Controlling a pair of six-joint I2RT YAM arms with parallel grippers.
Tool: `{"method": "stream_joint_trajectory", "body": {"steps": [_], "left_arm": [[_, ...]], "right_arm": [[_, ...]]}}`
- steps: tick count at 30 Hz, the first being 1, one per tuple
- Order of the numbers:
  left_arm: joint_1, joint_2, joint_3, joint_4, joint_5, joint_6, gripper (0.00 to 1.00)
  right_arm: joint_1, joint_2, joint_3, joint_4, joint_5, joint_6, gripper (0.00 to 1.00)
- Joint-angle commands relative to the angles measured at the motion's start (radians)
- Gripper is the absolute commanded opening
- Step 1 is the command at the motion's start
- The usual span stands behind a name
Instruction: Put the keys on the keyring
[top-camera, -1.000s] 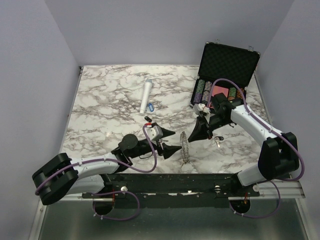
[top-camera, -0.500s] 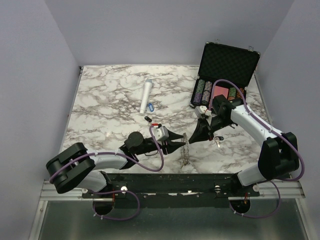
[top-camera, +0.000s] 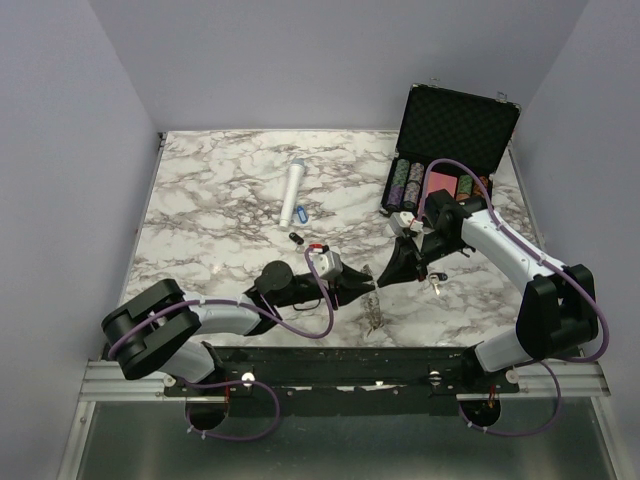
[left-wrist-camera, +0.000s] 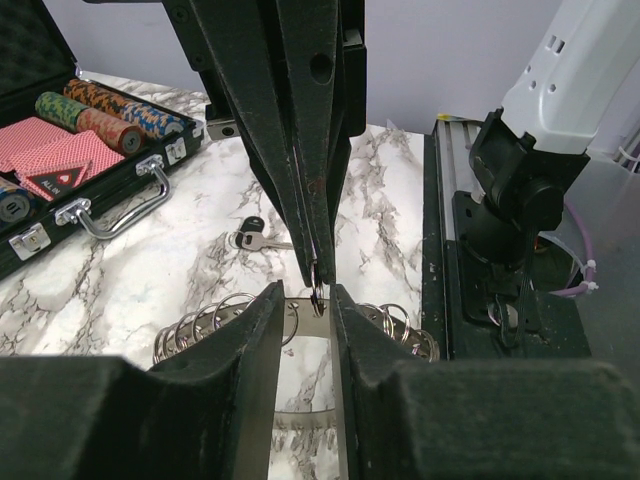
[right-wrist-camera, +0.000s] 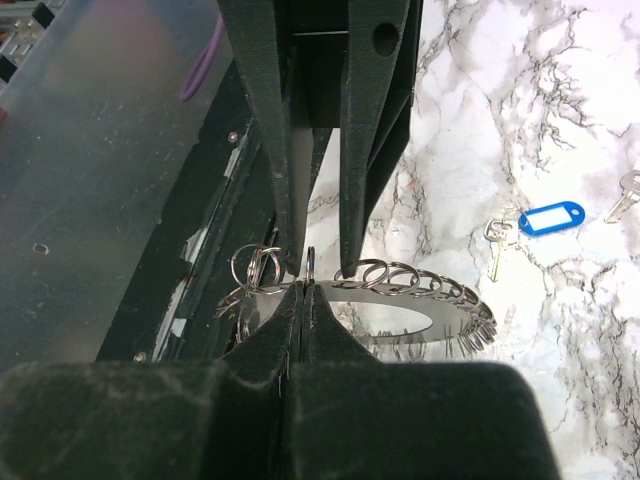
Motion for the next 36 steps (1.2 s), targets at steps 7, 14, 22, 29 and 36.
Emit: {"method": "stream_joint_trajectory", "body": {"steps": [7,14,22,29,36], "left_arm": [[-0.003,0.006,0.038,-0.025,0.049,-0.006,0.0],[-0.003,-0.012,0.035,-0.028,0.04,-0.034,0.0],[-0.003,-0.198,0.009,-0.285,0.054,0.201,0.0],[-0.003,-0.36,0.006,-0.51,0.124,0.437,0.0],[-0.003,-0.491,-0.003,-0.608,0.181,0.502,0.0]], "right_arm": [[0.007,-0.006,0.004,-0.022,-0.059,-0.021,0.0],[0.007,-0.007,0.003,-0.027,-0.06,-0.018,0.04],[0.007,-0.027,0.108,-0.186,0.035,-0.103,0.49],[0.007,-0.072,0.133,-0.191,0.106,-0.079,0.5],[0.007,-0.124,0.035,-0.148,0.07,-0.11,0.53]]}}
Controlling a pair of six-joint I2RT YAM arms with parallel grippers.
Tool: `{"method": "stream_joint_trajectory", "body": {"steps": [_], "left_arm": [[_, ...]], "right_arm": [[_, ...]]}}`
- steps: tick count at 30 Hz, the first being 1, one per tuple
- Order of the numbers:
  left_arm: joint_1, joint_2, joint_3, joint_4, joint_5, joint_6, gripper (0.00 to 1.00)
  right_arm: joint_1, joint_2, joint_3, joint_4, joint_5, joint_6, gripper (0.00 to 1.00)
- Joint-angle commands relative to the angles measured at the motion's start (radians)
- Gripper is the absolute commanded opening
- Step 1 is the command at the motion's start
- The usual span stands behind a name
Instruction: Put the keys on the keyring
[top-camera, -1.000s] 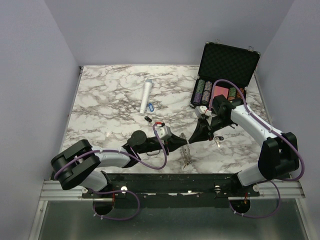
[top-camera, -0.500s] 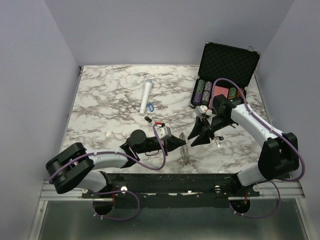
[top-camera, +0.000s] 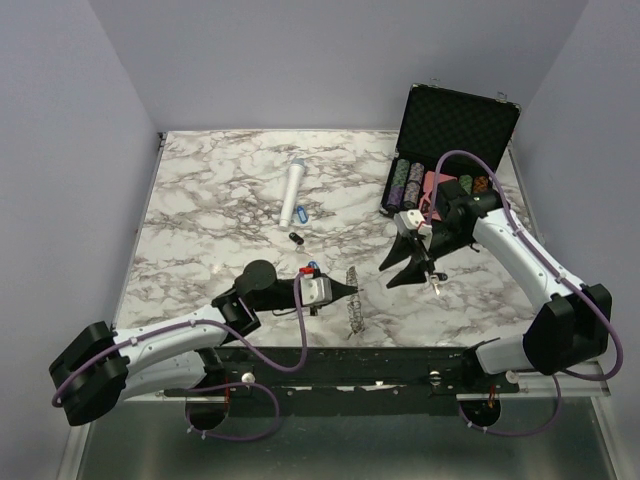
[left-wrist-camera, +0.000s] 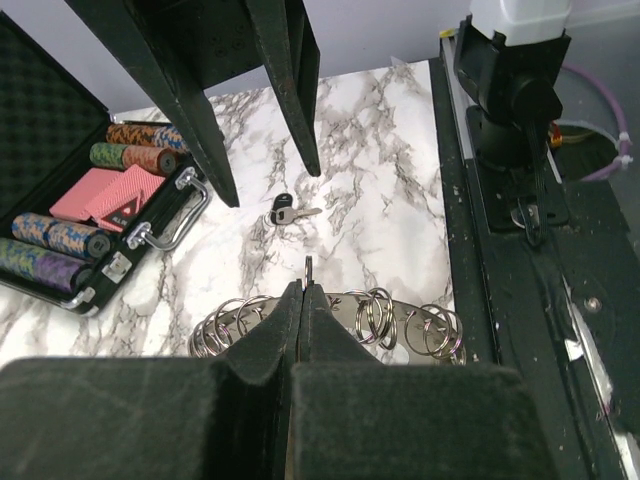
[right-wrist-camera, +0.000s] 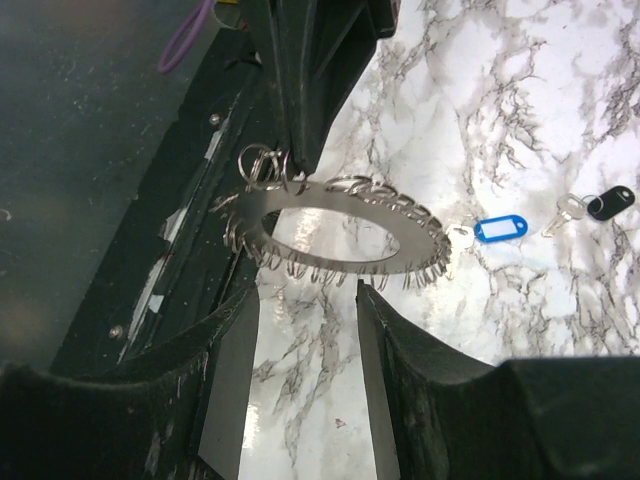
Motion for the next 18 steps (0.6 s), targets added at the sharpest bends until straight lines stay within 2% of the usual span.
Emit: {"method": "stream_joint_trajectory", "body": {"steps": [1,3,7,18], "left_arm": [[-0.003,-0.082,-0.006,-0.063,0.096,0.07,0.0],[-0.003,-0.101,-0.013,-0.05,0.138,0.021,0.0],[-0.003,-0.137,-0.078,0.087,0.176,-0.126,0.0],[-0.003,-0.151,-0.193,0.444,0.16,-0.444,0.0]], "right_arm": [[0.005,-0.035,-0.052,-0.046,-0.005,-0.031,0.53],[0.006,-0.049,-0.057,-0.041,-0.011,-0.024,0.53],[0.005,-0.081,-0.071,-0.009,-0.025,0.028,0.54],[0.006,-0.12,-0.104,0.033,-0.071,0.091,0.59]]}}
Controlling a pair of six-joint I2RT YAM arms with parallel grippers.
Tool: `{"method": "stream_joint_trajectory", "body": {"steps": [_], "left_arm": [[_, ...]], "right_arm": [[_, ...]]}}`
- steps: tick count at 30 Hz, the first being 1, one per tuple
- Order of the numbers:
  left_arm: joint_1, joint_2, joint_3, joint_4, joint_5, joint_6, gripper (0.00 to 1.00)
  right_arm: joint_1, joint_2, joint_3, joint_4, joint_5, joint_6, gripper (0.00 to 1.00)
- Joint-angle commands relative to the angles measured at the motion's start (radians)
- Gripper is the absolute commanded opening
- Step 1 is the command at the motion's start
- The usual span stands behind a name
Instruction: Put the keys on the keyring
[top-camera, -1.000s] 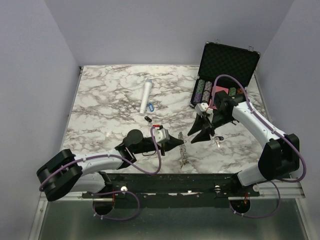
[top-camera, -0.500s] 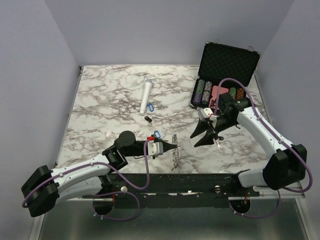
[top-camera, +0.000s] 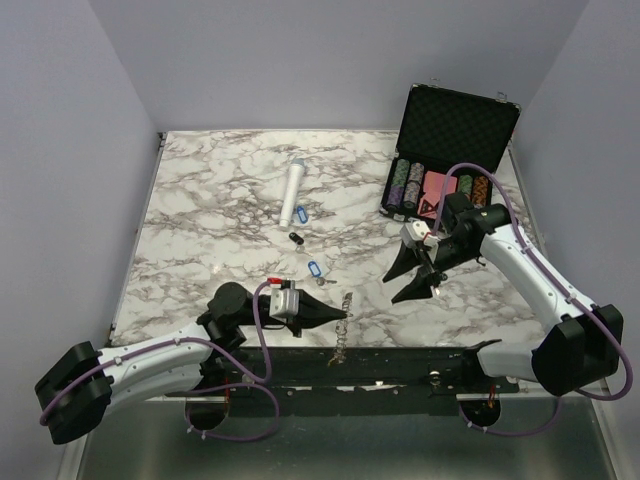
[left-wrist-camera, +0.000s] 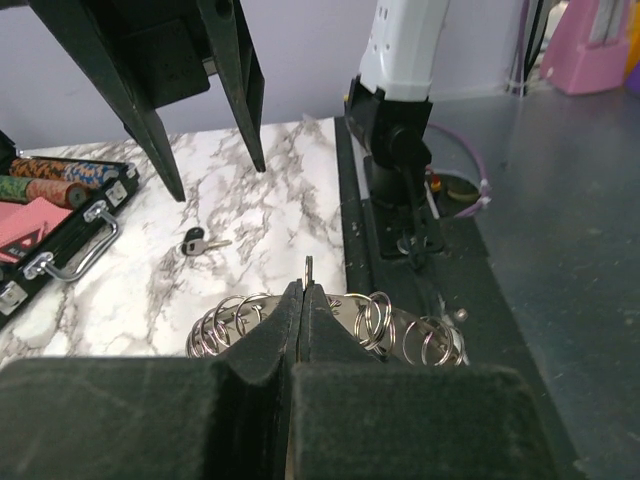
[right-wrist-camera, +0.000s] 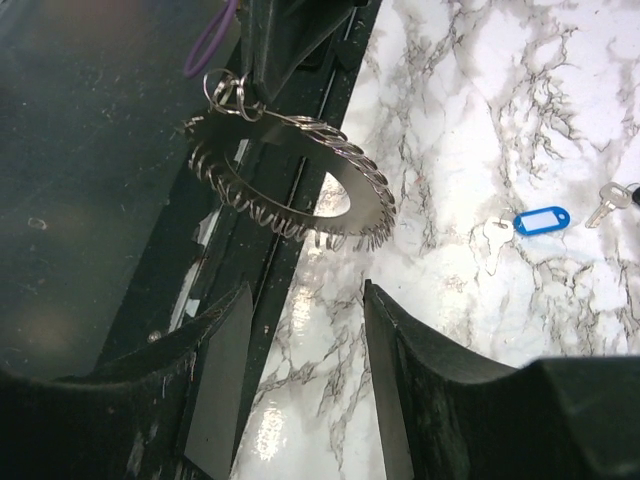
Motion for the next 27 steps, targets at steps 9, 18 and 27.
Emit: {"method": "stream_joint_trajectory", "body": {"steps": [9,18,27], "left_arm": [[-0.001,0.104,-0.009,0.36,-0.072,-0.284,0.0],[-0.034,0.216,0.04,0.385,-0.235,-0.288,0.0],[-0.07,0.274,0.08,0.377,-0.296,-0.262,0.0]], "right_arm": [[0.043,-0.034,-0.047,0.04,-0.142,0.039,0.63],[0.094,-0.033,-0.06,0.194,-0.174,0.252,0.61],[0.117,-0.03,-0.075,0.369,-0.165,0.474,0.52]]}}
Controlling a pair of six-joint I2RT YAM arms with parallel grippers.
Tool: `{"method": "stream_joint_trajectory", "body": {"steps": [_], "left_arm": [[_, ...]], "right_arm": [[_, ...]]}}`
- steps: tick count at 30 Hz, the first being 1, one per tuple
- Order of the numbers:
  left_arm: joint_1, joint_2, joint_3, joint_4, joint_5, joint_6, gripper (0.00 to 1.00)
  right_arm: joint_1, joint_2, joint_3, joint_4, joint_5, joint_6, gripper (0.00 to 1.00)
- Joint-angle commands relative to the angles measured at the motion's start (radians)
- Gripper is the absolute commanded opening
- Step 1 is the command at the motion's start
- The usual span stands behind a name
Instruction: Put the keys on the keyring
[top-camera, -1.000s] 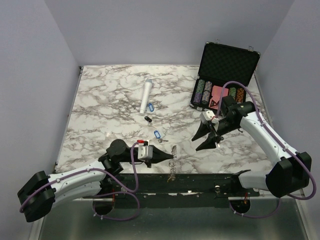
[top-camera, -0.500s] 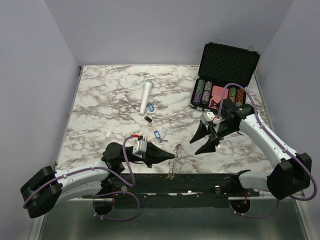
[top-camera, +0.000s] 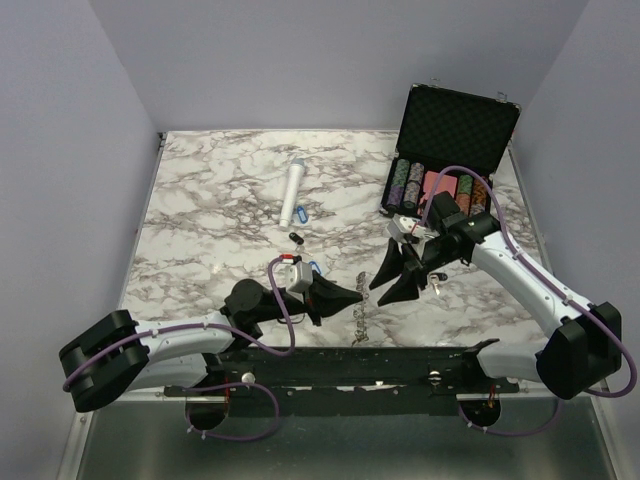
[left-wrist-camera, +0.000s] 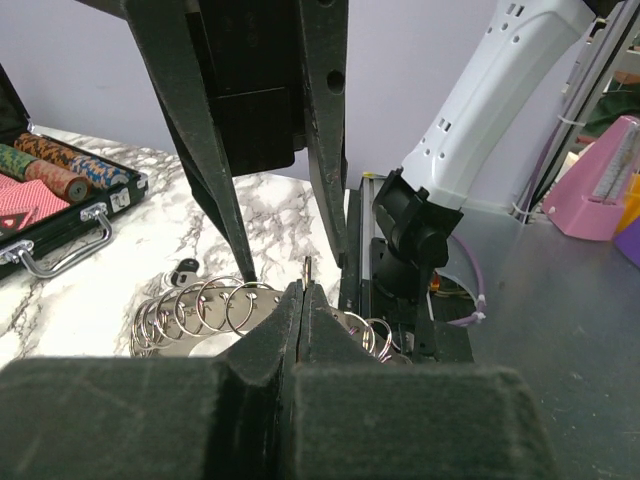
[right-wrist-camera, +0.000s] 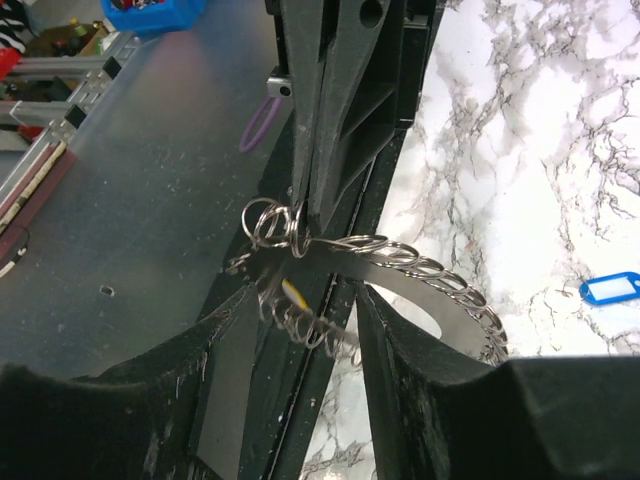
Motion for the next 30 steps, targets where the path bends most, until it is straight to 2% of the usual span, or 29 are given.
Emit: {"method": "stream_joint_trajectory", "body": {"steps": [1,9,11,15,21,30], "left_arm": [[-0.019,0.015,0.038,0.061,-0.066,0.016,0.0],[-0.035,-0.005,0.042,0.001,-0.08,0.072,0.0],[-0.038,-0.032,0.04,-0.045,-0.025,0.164,0.0],[-0.039,-0.133,0.037,-0.218,0.061,0.449,0.0],[-0.039,-0.244,0.11,-0.52,0.091,0.683,0.0],[-0.039,-0.299,0.1,-0.565,0.081,0.75,0.0]], "right_arm": [[0.01,-0.013,-0.013,0.101,-0.034,0.121,0.52],[0.009,-0.016,0.002,0.069,-0.022,0.101,0.52],[0.01,-0.011,0.032,0.005,0.014,0.049,0.55],[-0.001,0.002,0.104,-0.117,0.123,-0.062,0.57],[-0.03,0.03,0.113,-0.197,0.133,-0.16,0.58],[-0.051,0.065,0.105,-0.286,0.125,-0.306,0.59]]}}
